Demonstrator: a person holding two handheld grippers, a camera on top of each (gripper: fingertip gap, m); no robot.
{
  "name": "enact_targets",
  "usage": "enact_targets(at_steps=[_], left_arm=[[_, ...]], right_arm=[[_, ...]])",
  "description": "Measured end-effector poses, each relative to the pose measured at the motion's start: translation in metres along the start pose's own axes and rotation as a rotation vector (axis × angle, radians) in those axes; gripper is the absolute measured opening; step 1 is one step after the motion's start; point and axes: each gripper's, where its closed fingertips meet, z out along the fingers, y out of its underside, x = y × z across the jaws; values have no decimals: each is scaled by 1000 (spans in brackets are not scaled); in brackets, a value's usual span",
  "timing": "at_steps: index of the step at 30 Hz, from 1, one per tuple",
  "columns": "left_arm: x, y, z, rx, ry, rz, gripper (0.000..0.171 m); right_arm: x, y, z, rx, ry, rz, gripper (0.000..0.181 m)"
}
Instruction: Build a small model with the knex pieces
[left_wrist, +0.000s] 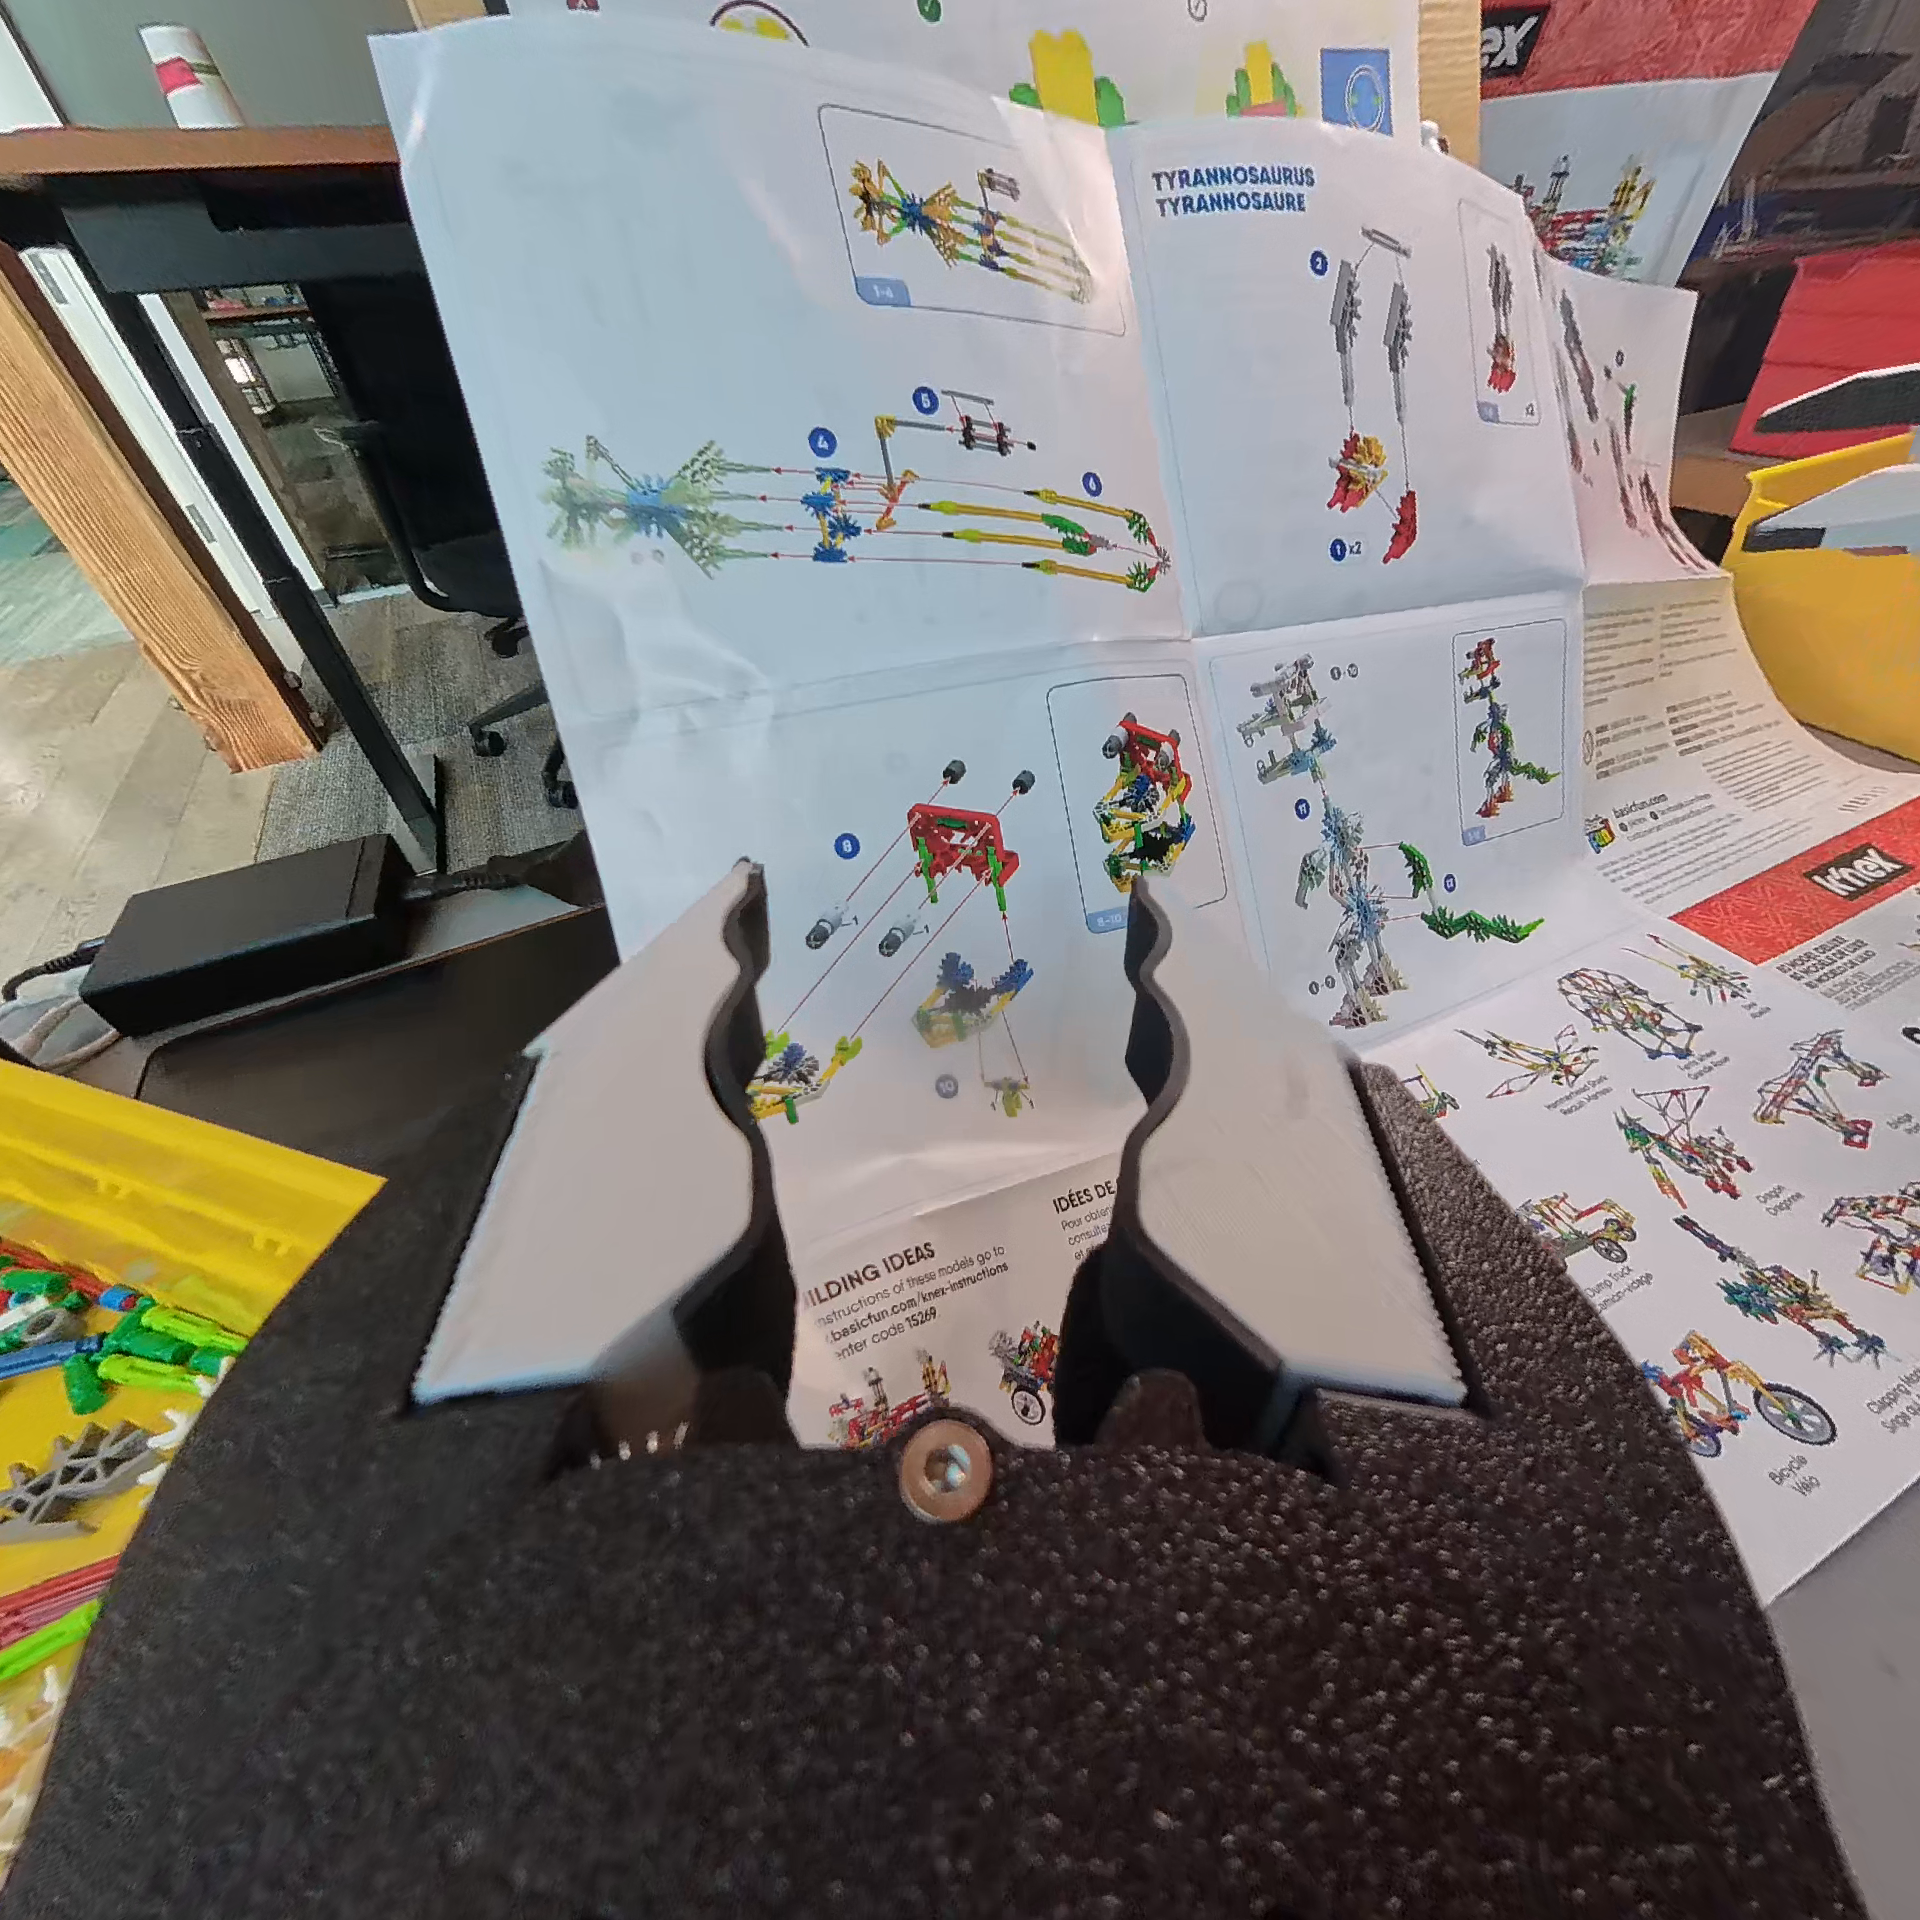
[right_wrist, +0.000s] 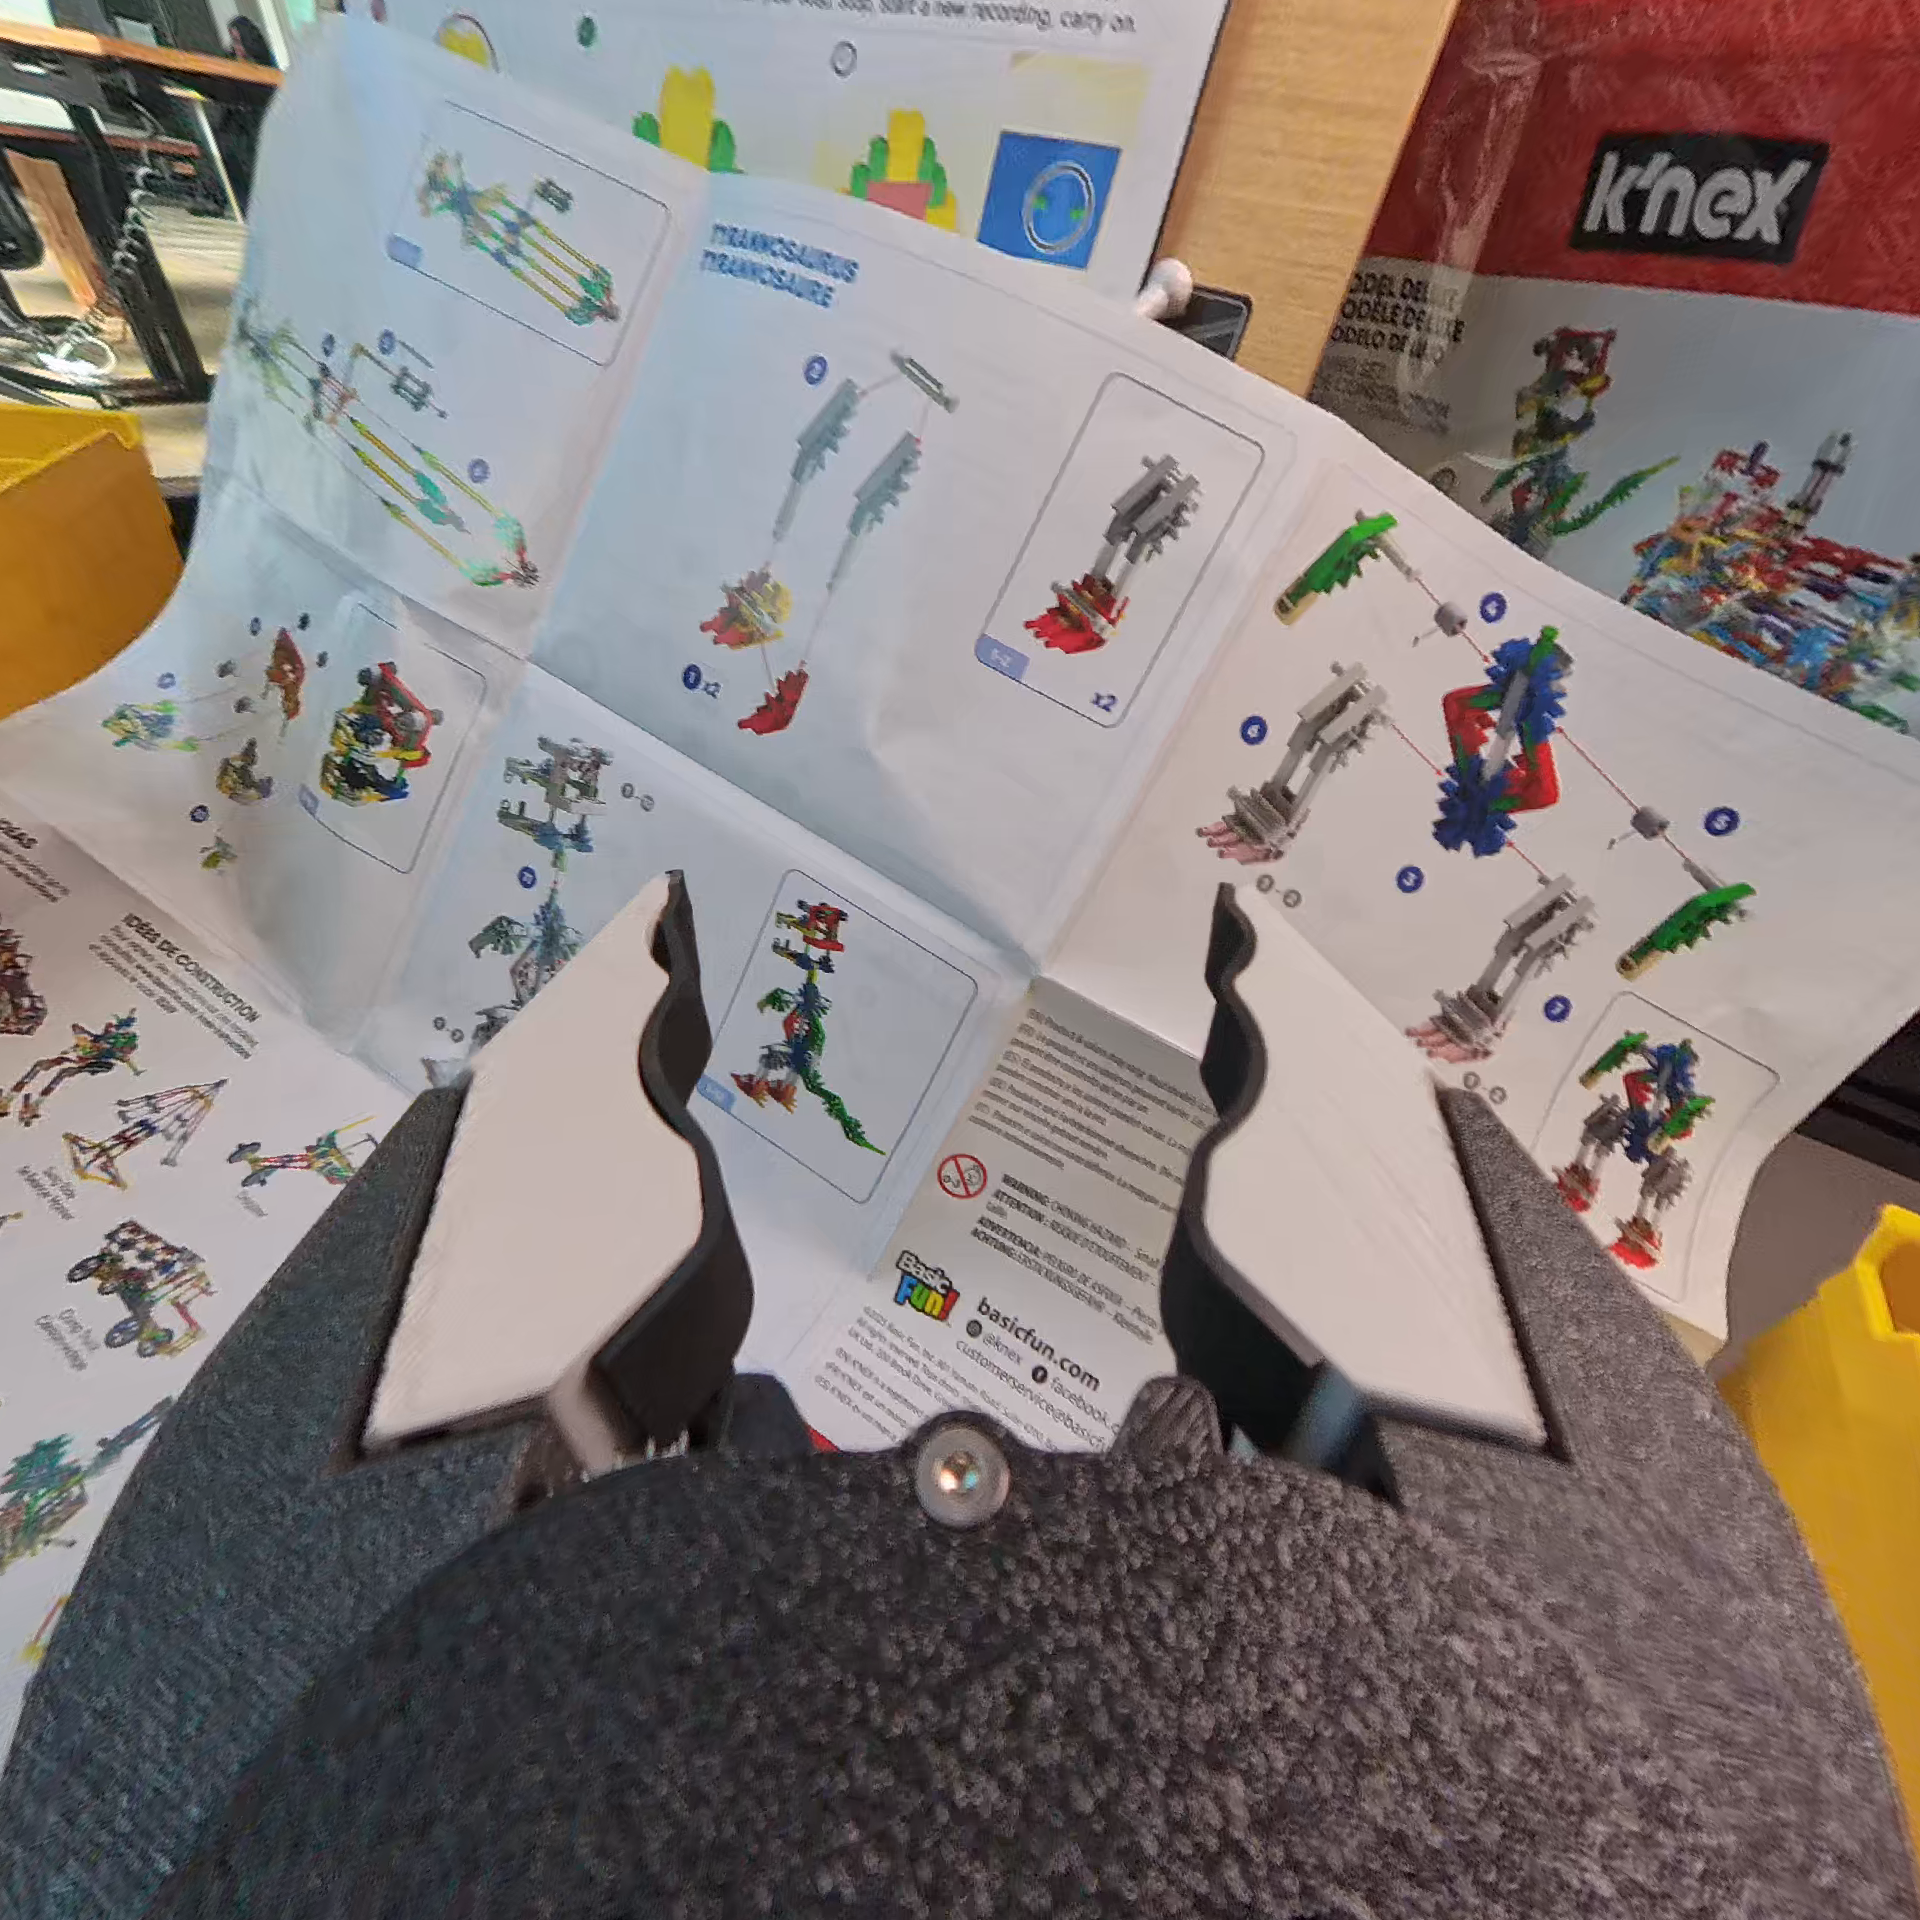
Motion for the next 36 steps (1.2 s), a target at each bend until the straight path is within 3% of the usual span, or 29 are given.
enact_targets(at_steps=[5, 10, 20, 26, 36], left_arm=[[-4, -6, -2, 20, -8, 17, 69], [-3, -8, -2, 31, -3, 22, 66], [1, -6, 1, 37, 22, 23, 61], [5, -10, 1, 64, 29, 26, 55], [12, -8, 2, 78, 51, 57, 44]], right_arm=[[-63, -27, -7, 99, -145, -77, 46], [-102, -36, -10, 155, -222, -142, 23], [-88, -29, -7, 145, -218, -40, 21], [-84, -24, -4, 129, -188, -65, 21], [-77, -20, -1, 113, -160, -39, 32]])
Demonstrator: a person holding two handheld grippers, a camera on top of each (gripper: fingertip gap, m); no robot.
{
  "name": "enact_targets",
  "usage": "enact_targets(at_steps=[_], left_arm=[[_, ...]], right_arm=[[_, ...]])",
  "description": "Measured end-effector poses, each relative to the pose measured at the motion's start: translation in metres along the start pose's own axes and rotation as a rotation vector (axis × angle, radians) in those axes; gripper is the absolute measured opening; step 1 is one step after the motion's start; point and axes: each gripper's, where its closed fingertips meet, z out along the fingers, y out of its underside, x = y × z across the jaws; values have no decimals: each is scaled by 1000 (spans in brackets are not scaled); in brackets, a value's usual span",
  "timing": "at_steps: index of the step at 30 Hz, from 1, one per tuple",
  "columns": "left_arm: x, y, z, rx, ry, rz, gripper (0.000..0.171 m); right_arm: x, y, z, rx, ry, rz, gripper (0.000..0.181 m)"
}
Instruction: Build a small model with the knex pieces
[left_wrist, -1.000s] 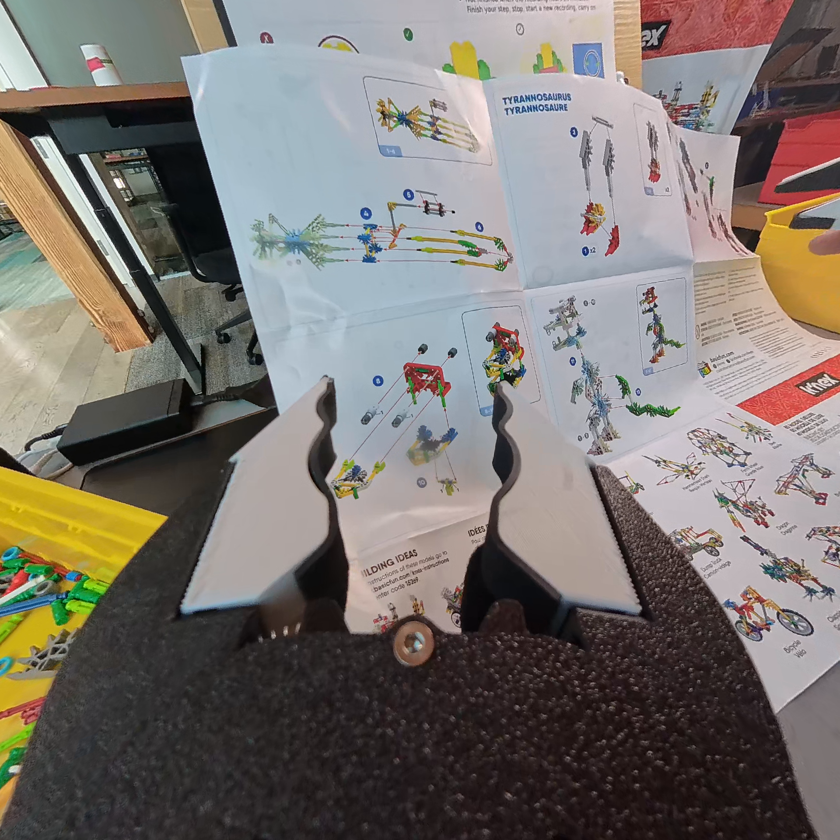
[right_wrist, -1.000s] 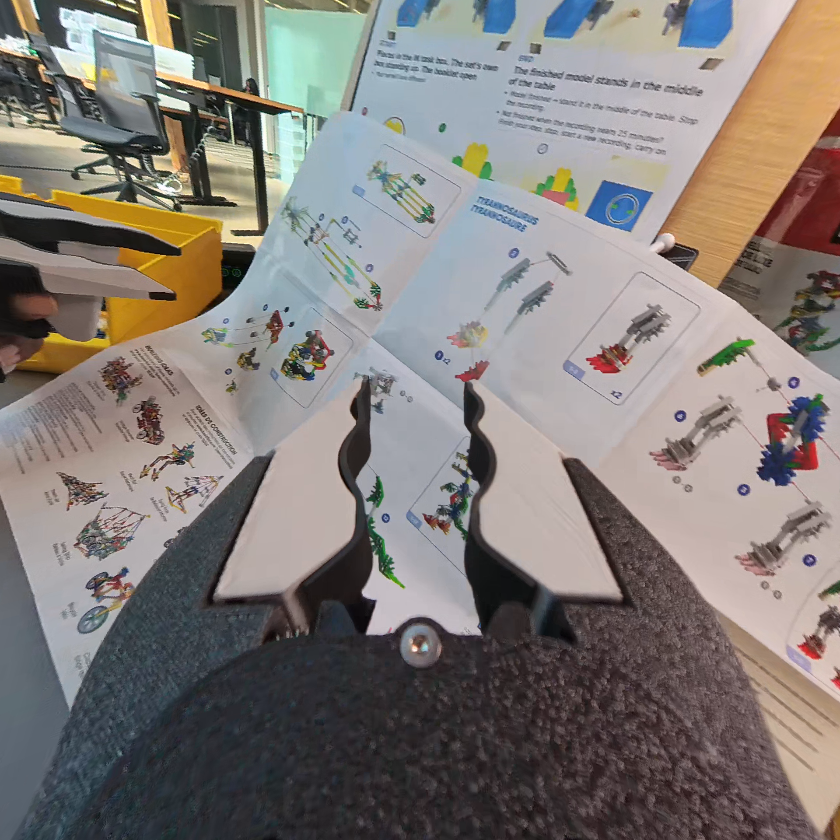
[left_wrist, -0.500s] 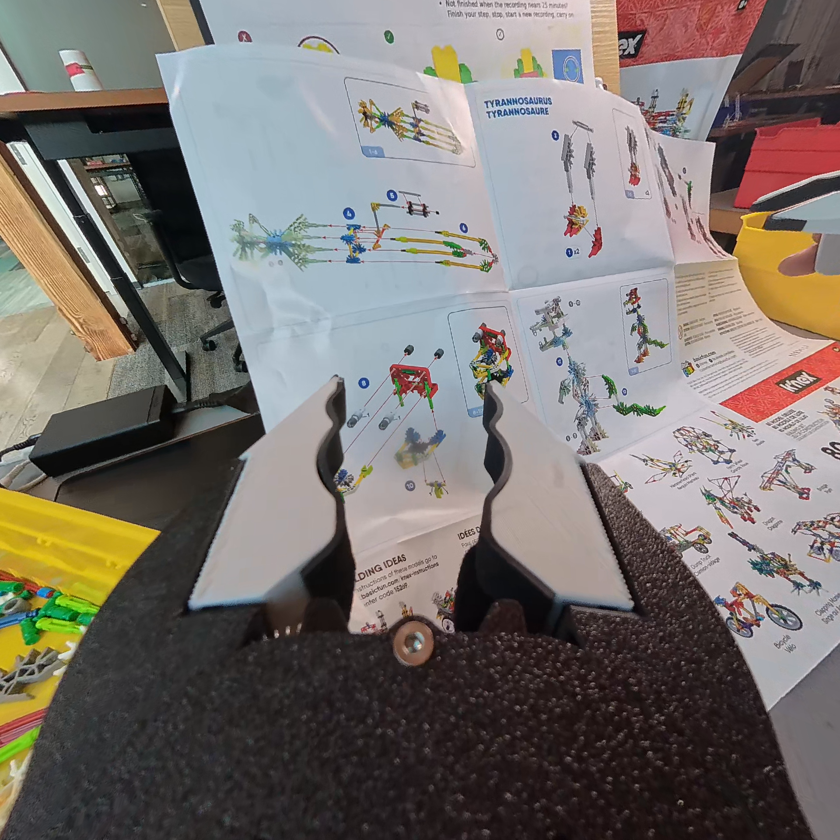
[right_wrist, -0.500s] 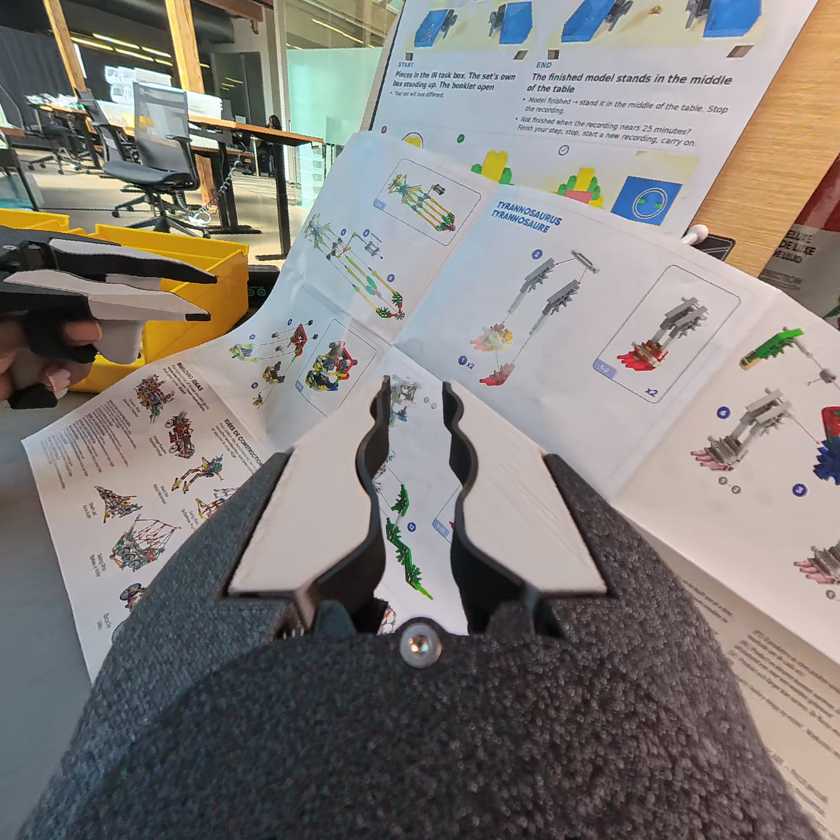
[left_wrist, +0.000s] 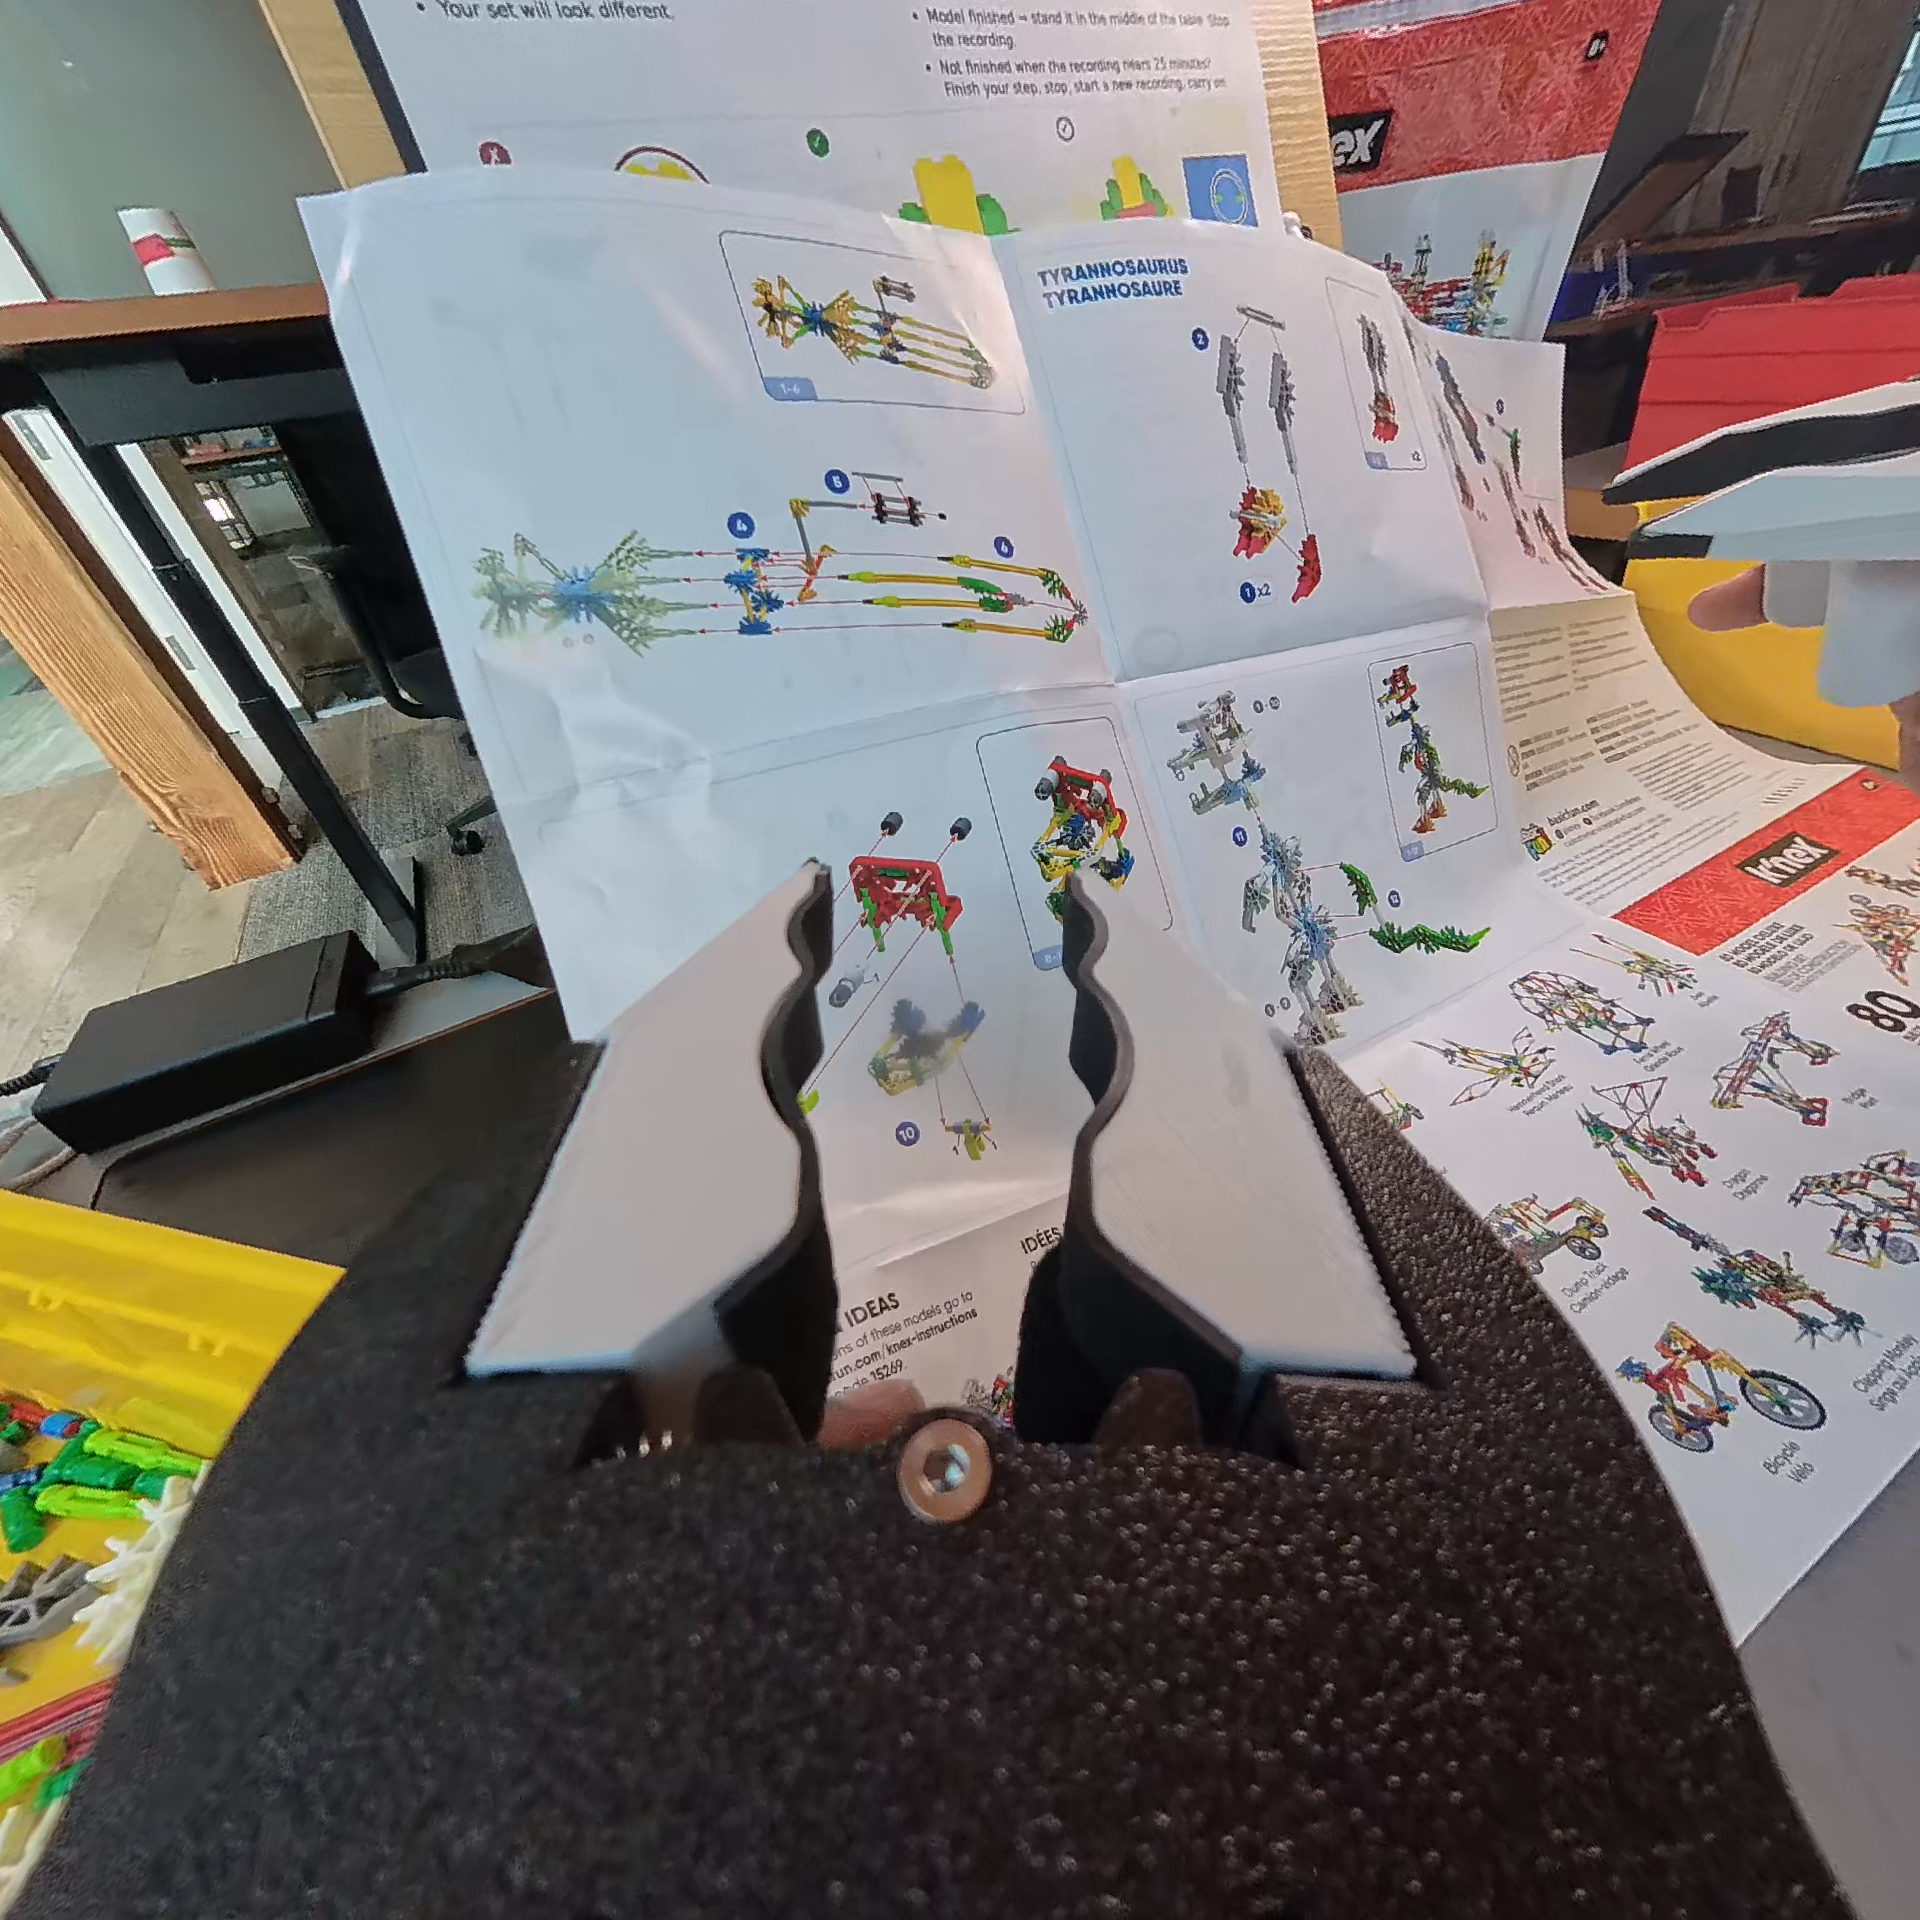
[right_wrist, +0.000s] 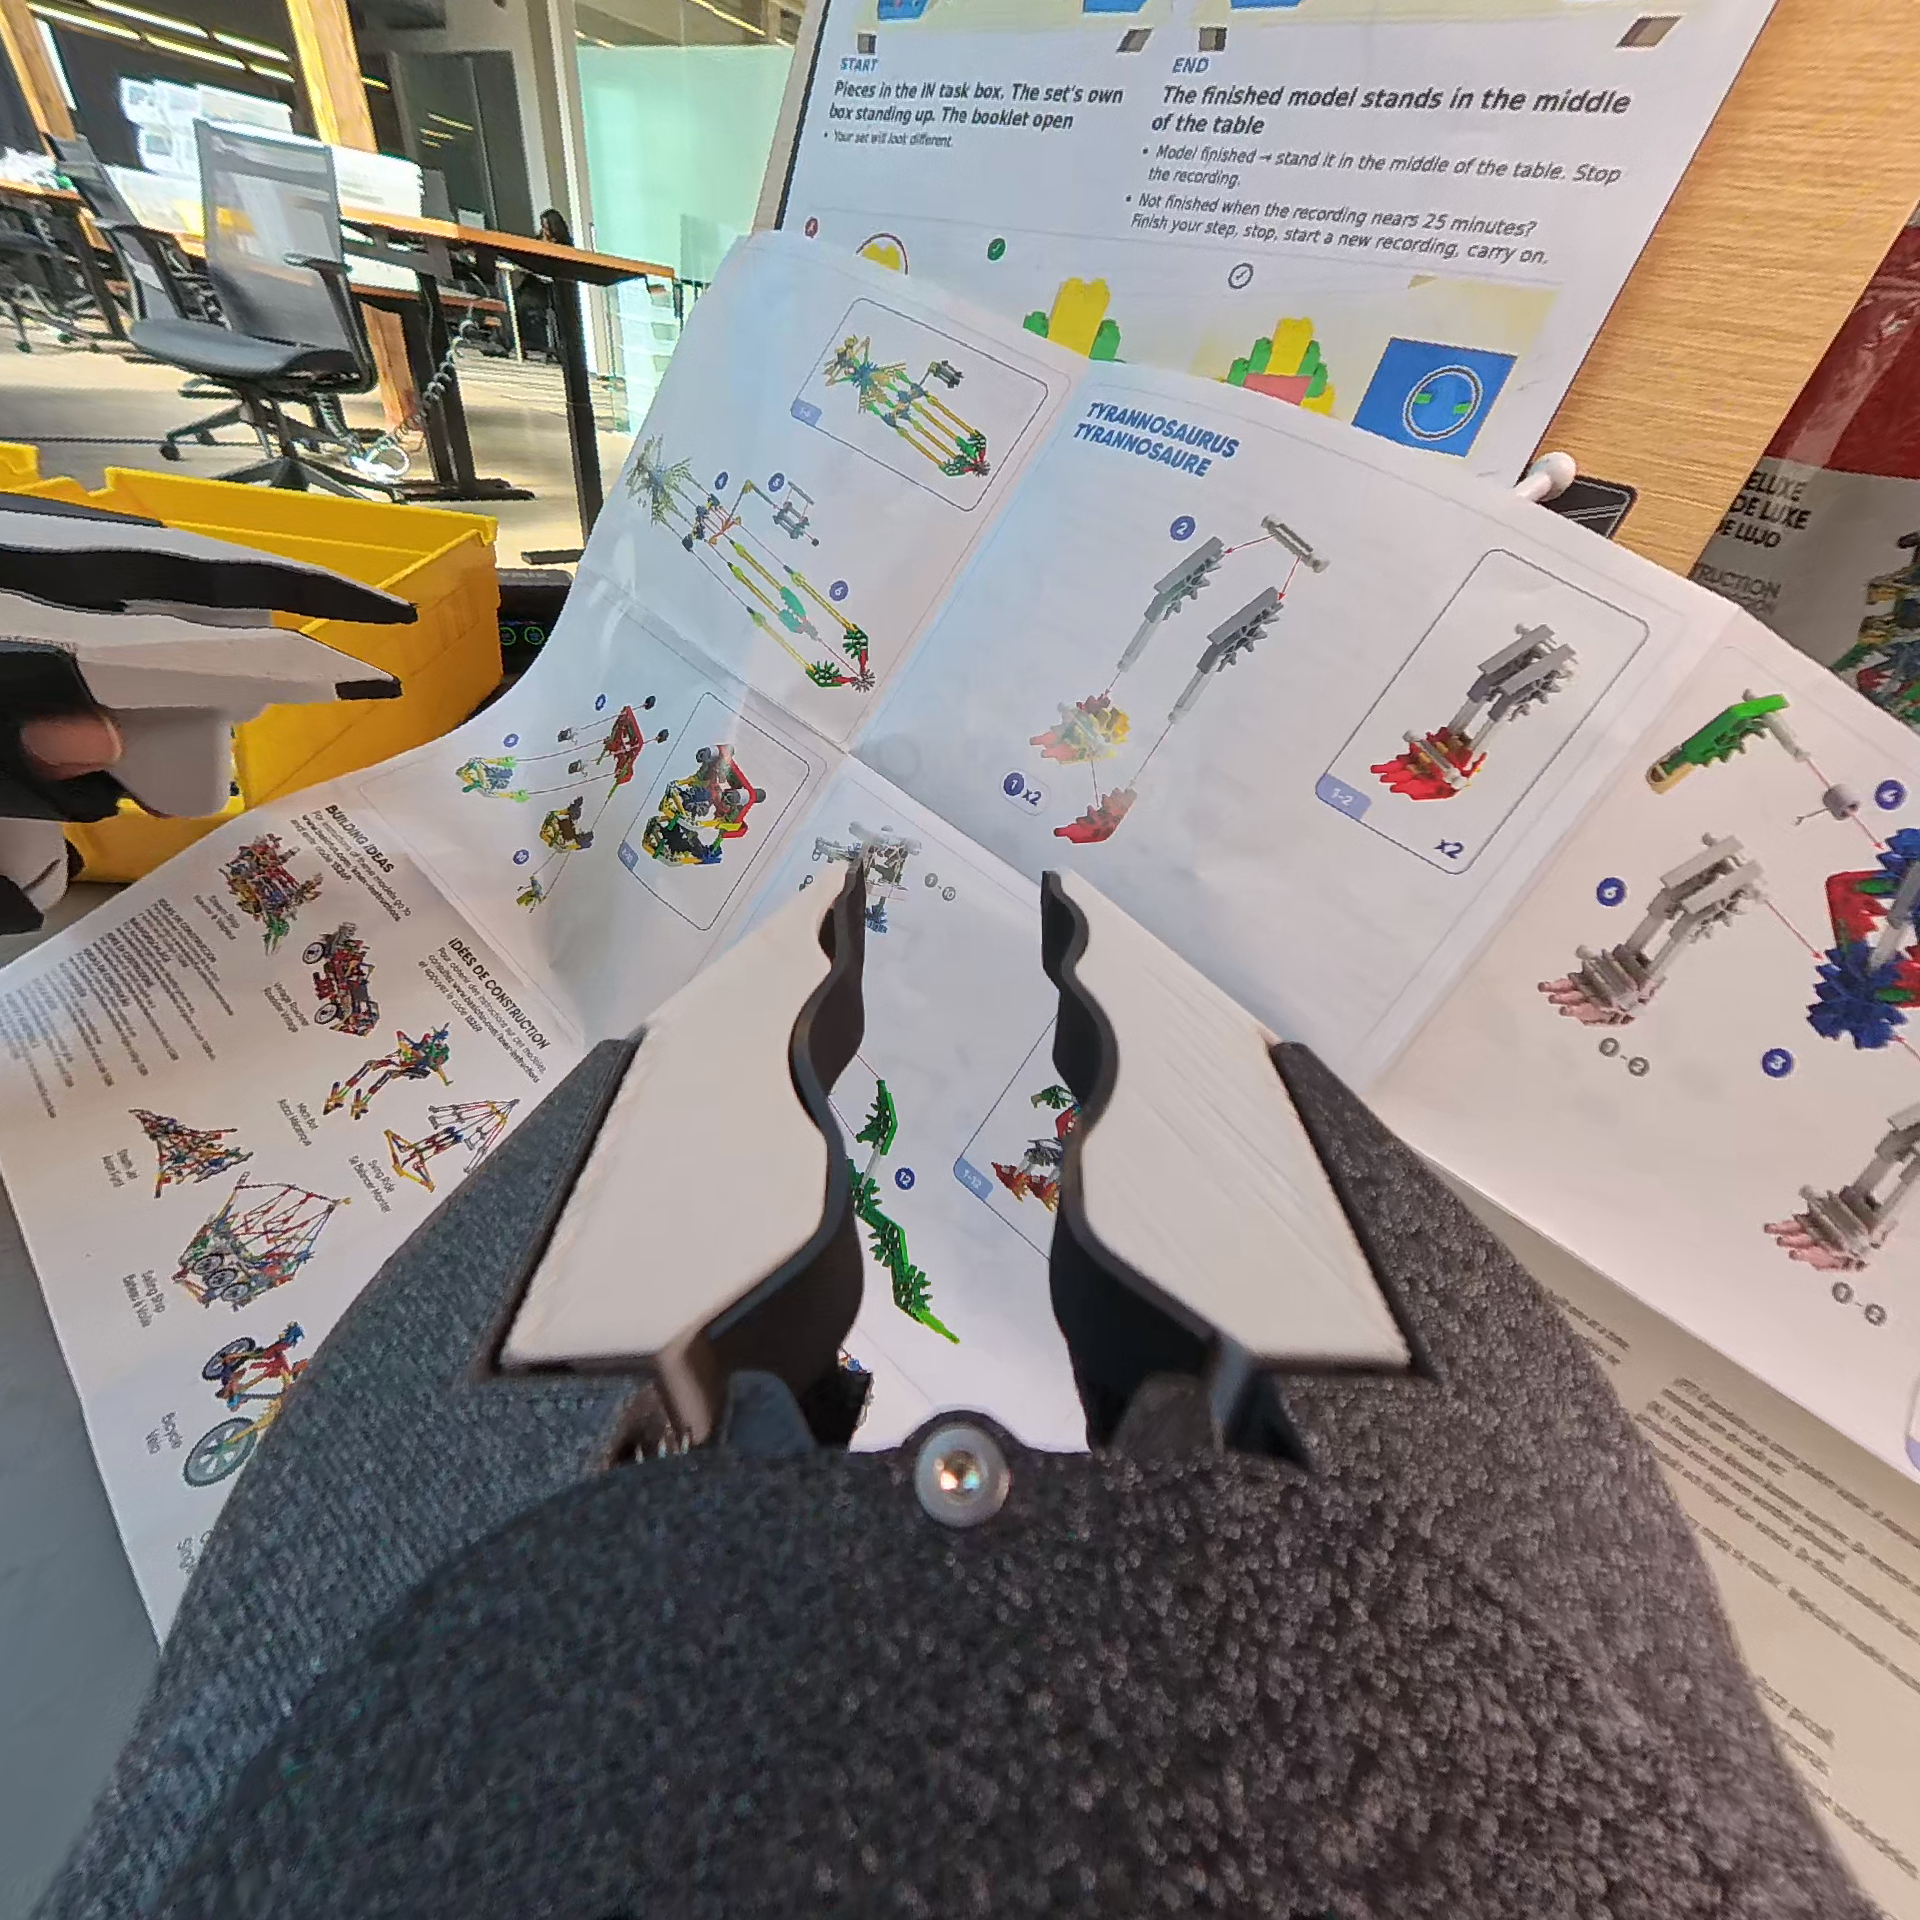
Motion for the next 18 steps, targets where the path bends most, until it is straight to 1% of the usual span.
enact_targets(at_steps=[3, 9, 18], left_arm=[[-1, -2, -1, 13, 5, -18, 42], [1, -6, -4, 31, 25, -42, 28], [0, 2, -2, -4, 16, -38, 28]], right_arm=[[-1, 1, 1, -6, -7, 1, 32], [-4, 5, 2, -16, -13, -4, 32], [-6, 5, 2, -10, -30, 15, 32]])
